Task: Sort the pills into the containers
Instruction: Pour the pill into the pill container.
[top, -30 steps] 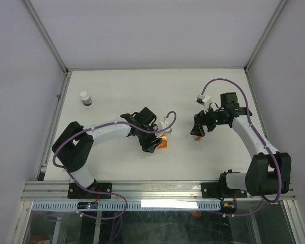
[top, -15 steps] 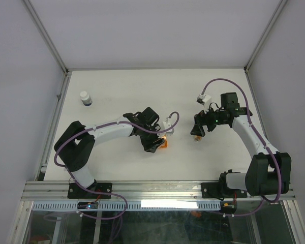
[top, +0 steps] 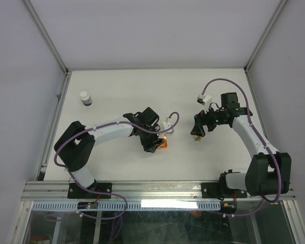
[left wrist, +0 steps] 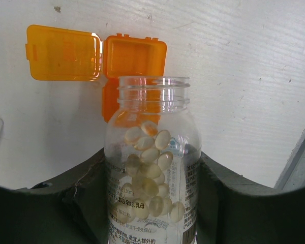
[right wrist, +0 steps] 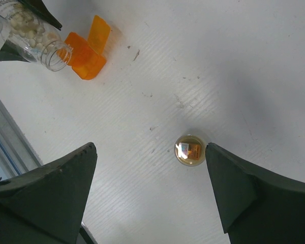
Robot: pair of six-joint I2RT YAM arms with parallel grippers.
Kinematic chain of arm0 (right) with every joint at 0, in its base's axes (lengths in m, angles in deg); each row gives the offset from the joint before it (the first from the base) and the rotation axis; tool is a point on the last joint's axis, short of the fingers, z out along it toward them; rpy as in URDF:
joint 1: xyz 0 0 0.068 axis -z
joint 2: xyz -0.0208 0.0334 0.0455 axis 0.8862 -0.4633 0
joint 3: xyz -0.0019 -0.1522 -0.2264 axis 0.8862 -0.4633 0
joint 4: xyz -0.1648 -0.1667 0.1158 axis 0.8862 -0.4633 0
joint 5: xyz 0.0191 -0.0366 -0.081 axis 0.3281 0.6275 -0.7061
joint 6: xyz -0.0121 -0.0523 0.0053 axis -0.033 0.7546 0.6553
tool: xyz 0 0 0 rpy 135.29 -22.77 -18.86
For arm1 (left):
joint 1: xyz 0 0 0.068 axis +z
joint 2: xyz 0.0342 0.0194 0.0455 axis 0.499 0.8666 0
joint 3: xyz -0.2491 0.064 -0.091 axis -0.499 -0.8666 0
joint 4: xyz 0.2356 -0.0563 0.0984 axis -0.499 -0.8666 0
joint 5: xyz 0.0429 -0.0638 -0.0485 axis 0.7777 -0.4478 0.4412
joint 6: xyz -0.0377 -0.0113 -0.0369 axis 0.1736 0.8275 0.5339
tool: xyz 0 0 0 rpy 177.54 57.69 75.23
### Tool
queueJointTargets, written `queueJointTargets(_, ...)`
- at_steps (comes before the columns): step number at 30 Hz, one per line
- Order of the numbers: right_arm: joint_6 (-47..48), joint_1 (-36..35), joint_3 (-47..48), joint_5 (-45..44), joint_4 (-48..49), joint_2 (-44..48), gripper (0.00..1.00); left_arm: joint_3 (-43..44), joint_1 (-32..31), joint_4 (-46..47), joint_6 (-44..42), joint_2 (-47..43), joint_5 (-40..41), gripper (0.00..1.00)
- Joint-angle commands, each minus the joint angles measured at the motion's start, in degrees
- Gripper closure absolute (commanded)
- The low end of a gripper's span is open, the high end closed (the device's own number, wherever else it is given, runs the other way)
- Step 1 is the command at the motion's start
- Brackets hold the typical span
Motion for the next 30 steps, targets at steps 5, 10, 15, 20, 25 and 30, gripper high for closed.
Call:
queueJointTargets(5,0.76,0.62,2.78,1.76,0.2,1.35,0.09,0.89,0.17,0.39,-0.78,-0.97,-2.1,1.0)
queueJointTargets(10,0.76,0.62,2.69,1.81,0.28,1.27,0.08,0.28,0.02,0.69,-0.73,-1.48,-1.54,1.0)
queueJointTargets(15,0.75,0.59,2.75,1.85,0.25,1.09,0.08,0.34,-0.09,0.57,-1.34,-1.15,-0.72,1.0)
queueJointTargets(20,0.68,0.68,2.75,1.61,0.34,1.09,0.08,0.27,-1.07,0.49,-0.8,-1.14,0.22,1.0)
queueJointTargets(25,0.73,0.67,2.71,1.7,0.28,1.07,0.08,-0.47,-0.7,2.0,-0.38,-1.36,0.53,1.0)
queueJointTargets(30,0.83,0.65,2.71,1.7,0.34,1.09,0.08,0.47,-0.91,1.02,-0.94,-0.91,1.25,1.0)
